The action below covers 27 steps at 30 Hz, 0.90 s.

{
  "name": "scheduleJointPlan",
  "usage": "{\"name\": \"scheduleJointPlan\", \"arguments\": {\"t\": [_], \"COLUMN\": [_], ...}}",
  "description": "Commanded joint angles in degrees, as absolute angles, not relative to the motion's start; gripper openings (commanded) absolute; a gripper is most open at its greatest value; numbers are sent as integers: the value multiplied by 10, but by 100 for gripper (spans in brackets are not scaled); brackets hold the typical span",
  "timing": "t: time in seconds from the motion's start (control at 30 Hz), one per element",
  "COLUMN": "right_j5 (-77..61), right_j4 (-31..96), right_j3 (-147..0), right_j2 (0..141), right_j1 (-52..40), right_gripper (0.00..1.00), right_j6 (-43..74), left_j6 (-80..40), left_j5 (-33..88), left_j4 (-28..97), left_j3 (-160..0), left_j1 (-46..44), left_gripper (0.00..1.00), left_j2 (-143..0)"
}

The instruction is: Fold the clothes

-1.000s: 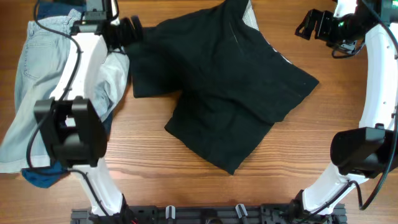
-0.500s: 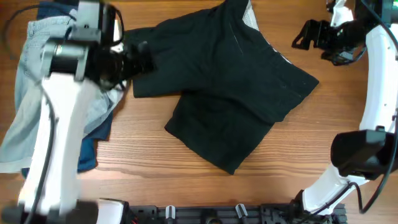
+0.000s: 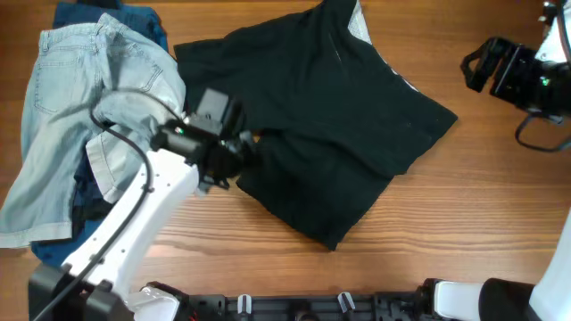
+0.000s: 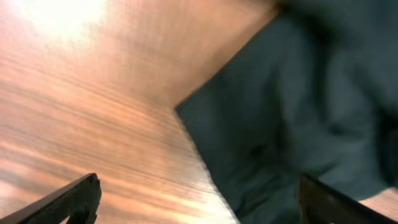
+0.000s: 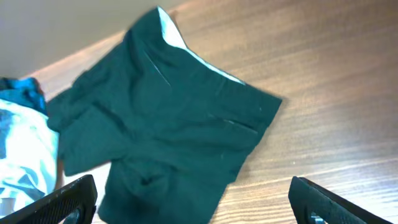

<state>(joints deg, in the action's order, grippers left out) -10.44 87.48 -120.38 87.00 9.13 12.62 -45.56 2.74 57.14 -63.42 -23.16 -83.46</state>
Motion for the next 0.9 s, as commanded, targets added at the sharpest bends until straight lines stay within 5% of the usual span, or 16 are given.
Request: {"name": "scheduleJointPlan", "arguments": {"t": [0.0,0.47,0.57,0.73,0.87], "right_j5": [-117,-120,-120,-120,-120], "right_j4": [866,840,840,838,835], "right_j3": [-1171,-1101,-1101,-1101,-1101], "right_j2": [879,879,879,879,879], "right_j1": [88,69,69,69,69], "right_gripper": [100,99,99,99,99], "right_j6": [134,132,120,120,105], "left_j6": [-558,-639,-639,-632,-568], "left_j5": [101,115,115,95,115], "left_j4": [452,210,191,184,192], "left_j3": [-525,-394,-394,-394,-394], "left_j1": [-233,-243,-243,-239,-193], "left_gripper": [98,81,64,4,4], "left_j2": [-829,-865,-888,-892,-888]}}
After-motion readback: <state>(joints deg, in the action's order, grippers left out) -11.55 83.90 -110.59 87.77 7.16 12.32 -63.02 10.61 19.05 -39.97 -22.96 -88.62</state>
